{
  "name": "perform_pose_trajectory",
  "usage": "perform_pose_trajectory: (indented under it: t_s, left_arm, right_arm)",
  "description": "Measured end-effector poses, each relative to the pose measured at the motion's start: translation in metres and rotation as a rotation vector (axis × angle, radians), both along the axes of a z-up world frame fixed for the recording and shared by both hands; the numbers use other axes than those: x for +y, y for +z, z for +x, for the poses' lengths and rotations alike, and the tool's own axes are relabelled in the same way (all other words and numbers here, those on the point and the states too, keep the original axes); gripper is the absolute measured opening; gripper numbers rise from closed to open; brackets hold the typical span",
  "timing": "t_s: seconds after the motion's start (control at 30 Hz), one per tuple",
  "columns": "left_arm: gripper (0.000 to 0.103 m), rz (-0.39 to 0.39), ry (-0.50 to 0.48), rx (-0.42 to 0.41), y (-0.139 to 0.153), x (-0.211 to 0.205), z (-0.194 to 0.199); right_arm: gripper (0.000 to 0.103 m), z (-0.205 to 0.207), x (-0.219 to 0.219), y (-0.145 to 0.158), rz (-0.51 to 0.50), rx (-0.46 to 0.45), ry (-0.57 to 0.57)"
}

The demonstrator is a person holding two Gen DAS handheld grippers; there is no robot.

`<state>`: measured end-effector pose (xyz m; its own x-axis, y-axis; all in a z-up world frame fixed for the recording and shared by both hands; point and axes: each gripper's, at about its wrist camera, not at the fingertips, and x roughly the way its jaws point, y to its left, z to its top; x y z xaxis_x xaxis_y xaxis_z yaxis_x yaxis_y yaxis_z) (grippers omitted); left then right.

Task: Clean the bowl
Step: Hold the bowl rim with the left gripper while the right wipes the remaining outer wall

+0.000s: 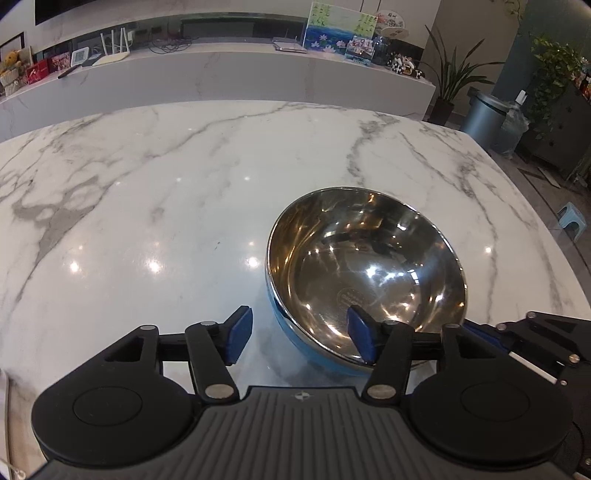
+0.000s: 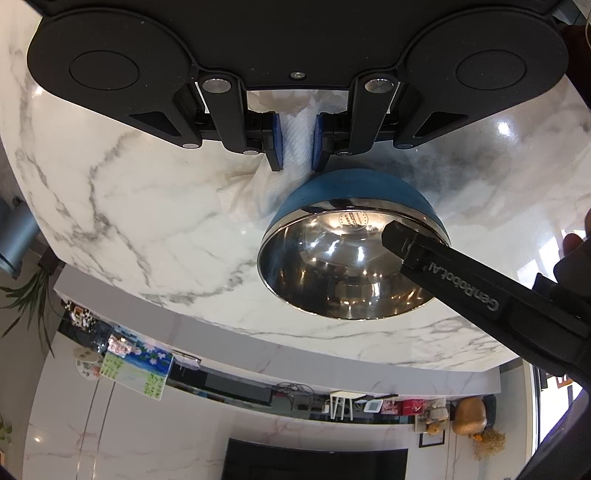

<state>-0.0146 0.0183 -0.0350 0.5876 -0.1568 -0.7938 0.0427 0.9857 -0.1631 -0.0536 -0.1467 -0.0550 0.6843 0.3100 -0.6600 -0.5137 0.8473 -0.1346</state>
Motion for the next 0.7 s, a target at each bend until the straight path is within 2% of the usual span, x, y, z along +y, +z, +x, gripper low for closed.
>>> perform_pose_trajectory:
  t_s: [0.1, 0.27, 0.5, 0.7]
  left_arm:
    - [0.053, 0.012, -0.001, -0.003, 0.000, -0.001, 0.002]
    - [0.038, 0.032, -0.030, -0.007, 0.001, -0.007, 0.004]
    - [0.030, 0.075, -0.049, -0.020, 0.000, -0.009, 0.006]
    - [0.028, 0.104, -0.065, -0.025, -0.001, -0.011, 0.008]
  right_arm:
    - [0.015, 0.000, 0.000, 0.000, -0.002, -0.001, 0.001]
    - [0.015, -0.001, 0.000, 0.000, -0.007, 0.000, 0.006]
    - [0.015, -0.001, -0.003, 0.004, 0.002, -0.020, -0.009]
    - [0.015, 0.002, -0.013, 0.016, 0.036, -0.070, -0.041]
